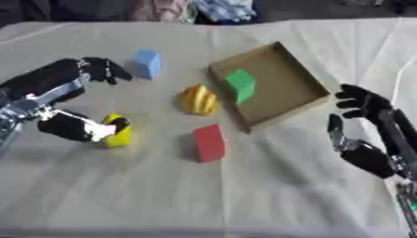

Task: Pick up objects on the table and place them in the box.

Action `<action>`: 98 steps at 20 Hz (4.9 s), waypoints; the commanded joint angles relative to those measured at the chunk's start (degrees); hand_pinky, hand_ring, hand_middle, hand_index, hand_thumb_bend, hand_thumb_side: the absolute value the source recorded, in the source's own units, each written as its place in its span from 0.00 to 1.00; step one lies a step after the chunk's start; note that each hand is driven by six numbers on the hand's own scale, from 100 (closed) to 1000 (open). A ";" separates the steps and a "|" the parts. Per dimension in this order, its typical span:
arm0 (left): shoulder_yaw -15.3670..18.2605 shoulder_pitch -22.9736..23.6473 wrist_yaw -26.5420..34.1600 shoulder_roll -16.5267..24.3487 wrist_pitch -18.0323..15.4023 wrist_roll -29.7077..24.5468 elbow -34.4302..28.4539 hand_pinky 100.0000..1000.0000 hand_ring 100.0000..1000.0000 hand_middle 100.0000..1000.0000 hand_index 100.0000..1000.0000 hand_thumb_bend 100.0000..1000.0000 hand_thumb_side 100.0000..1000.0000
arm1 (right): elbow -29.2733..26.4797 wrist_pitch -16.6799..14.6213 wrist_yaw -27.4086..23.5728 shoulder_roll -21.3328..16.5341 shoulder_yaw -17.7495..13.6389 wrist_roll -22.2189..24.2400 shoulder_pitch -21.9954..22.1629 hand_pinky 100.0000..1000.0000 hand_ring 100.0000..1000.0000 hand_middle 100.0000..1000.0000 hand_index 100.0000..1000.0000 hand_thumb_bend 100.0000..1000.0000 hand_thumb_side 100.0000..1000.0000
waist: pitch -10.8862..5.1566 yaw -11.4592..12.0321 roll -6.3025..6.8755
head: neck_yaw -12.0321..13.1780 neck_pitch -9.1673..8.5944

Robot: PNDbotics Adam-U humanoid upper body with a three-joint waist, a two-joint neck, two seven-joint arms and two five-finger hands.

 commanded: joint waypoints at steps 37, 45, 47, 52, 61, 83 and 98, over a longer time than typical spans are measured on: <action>-6.63 -4.61 -17.98 0.74 -1.98 -7.94 13.29 0.69 0.61 0.66 0.76 0.23 0.15 | -0.23 0.12 -0.76 -0.89 0.23 0.81 -0.47 0.67 0.74 0.75 0.90 0.00 0.28 | -1.25 -1.18 0.71 | -0.54 0.26; -6.19 -5.10 -17.93 0.46 -2.30 -2.22 12.51 0.54 0.43 0.46 0.58 0.08 0.00 | -0.21 0.15 -0.82 -0.84 0.22 0.87 -0.44 0.67 0.74 0.75 0.90 0.00 0.28 | -1.26 -1.12 0.63 | -0.57 0.26; -5.59 -5.52 -17.02 0.52 -2.09 -1.41 11.31 0.53 0.42 0.45 0.57 0.06 0.00 | -0.21 0.17 -0.85 -0.84 0.20 0.85 -0.42 0.67 0.74 0.75 0.90 0.00 0.28 | -1.27 -1.08 0.62 | -0.60 0.26; -4.46 -8.38 -14.56 1.68 -1.76 -1.39 6.57 0.54 0.43 0.45 0.57 0.08 0.00 | -0.16 0.15 -0.89 -0.86 0.27 0.93 -0.34 0.67 0.74 0.75 0.90 0.00 0.28 | -1.38 -1.05 0.69 | -0.59 0.26; -8.64 -22.68 -12.48 -1.99 -3.57 -2.54 6.83 0.55 0.43 0.46 0.58 0.10 0.00 | 0.07 -0.04 -1.00 -0.82 0.85 1.75 -0.10 0.67 0.74 0.75 0.90 0.00 0.29 | -1.63 -1.96 0.62 | -0.21 0.26; -19.47 -39.72 -28.11 -27.04 -14.76 -1.63 34.83 0.66 0.59 0.63 0.73 0.26 0.11 | 0.23 -1.41 -2.88 -0.25 4.17 5.94 -0.65 0.67 0.74 0.75 0.89 0.00 0.30 | -1.40 -7.55 -0.08 | 1.91 0.26; -17.72 -40.65 -25.91 -24.48 -15.62 -5.82 29.76 0.74 0.69 0.74 0.83 0.31 0.23 | 0.30 -1.30 -2.68 -0.04 3.64 6.38 -0.57 0.67 0.74 0.75 0.89 0.00 0.29 | -1.52 -7.05 -0.25 | 1.39 0.26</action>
